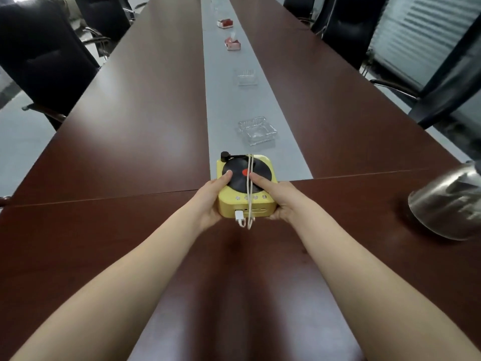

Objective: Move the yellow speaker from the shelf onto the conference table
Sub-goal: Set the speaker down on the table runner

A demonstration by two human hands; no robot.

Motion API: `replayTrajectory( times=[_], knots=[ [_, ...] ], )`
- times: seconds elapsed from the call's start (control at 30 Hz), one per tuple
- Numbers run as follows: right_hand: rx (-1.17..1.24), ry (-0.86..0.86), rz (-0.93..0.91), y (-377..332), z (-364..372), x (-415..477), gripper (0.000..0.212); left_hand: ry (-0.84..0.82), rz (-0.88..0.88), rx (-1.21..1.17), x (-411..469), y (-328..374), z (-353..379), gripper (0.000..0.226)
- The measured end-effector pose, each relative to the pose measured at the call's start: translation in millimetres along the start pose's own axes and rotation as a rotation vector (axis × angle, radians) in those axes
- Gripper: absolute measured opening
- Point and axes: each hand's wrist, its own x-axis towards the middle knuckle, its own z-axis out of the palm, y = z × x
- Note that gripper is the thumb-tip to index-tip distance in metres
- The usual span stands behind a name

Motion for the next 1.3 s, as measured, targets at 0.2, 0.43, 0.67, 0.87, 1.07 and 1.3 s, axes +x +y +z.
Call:
replayTrajectory(
  times=[0.2,0.43,0.67,0.87,1.07,1.3],
  knots=[
    [0.007,0.006,0.017,-16,3,57,0.077,0.021,-0.014,-0.007,55,15,-10,0.04],
    [0.013,-0.009,-0.009,-28,7,118,0.061,0.105,0.002,-0.016,116,23,-24,0.045],
    [0.002,0.007,-0.025,-28,13,174,0.066,0.308,0.039,0.076,168,19,-37,0.042],
    [-0.018,0.013,-0.003,-24,15,209,0.062,0.392,0.044,0.077,200,12,-48,0.02],
    [-0.113,0.063,-0.042,-25,20,235,0.072,0.394,0.1,0.096,221,9,-61,0.023],
    [-0.234,0.122,-0.08,-20,25,252,0.089,0.422,0.11,0.266,229,8,-67,0.033]
  ],
)
